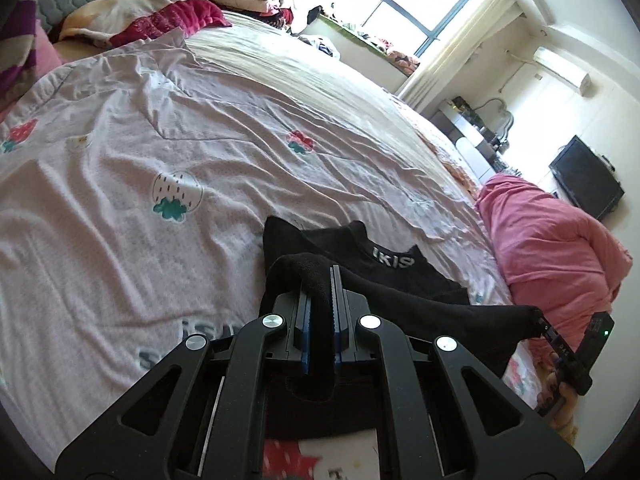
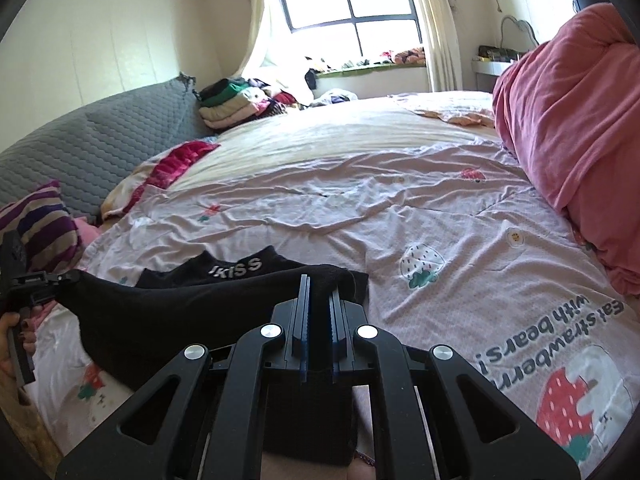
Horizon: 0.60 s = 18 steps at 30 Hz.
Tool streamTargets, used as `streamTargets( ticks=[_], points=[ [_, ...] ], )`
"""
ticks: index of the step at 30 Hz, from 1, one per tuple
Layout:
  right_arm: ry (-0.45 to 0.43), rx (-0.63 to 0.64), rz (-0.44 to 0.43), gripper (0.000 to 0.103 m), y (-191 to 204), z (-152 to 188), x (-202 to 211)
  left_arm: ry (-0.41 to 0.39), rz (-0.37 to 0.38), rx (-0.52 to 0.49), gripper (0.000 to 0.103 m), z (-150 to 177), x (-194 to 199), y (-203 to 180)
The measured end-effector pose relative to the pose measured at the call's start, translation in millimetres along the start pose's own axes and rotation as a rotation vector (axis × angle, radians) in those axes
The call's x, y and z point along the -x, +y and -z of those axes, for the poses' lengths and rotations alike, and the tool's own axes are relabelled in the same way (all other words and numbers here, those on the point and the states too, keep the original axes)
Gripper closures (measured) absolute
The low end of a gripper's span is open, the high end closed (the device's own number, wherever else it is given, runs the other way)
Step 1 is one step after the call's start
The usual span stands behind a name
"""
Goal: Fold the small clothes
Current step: 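Lift the hem with both grippers, fold it toward the collar, release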
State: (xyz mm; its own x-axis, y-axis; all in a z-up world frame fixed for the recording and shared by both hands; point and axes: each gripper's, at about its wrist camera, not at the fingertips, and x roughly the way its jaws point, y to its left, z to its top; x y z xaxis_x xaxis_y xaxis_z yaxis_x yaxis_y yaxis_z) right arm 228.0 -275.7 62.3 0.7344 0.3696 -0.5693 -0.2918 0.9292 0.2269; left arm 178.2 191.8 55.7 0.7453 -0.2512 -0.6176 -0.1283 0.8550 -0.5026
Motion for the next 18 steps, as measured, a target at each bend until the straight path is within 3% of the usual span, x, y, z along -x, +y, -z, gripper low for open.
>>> streamTargets(
  ticks=[6, 15, 18],
  points=[
    [0.066, -0.062, 0.009, 0.096, -17.1, 2.9, -40.8, 0.031, -0.045, -0.017, 0.101, -5.9, -35.2, 6.5],
    [0.111, -0.057, 0.04, 0.096, -24.2, 9.6, -72.9, 0.056, -0.077, -0.01, 0.101, -4.4, -60.8, 19.6],
    [0.105, -0.022, 0.075, 0.086, -21.3, 11.6, -76.4, 0.057, -0.08, -0.01, 0.099, -3.6, -63.2, 19.1]
  ],
)
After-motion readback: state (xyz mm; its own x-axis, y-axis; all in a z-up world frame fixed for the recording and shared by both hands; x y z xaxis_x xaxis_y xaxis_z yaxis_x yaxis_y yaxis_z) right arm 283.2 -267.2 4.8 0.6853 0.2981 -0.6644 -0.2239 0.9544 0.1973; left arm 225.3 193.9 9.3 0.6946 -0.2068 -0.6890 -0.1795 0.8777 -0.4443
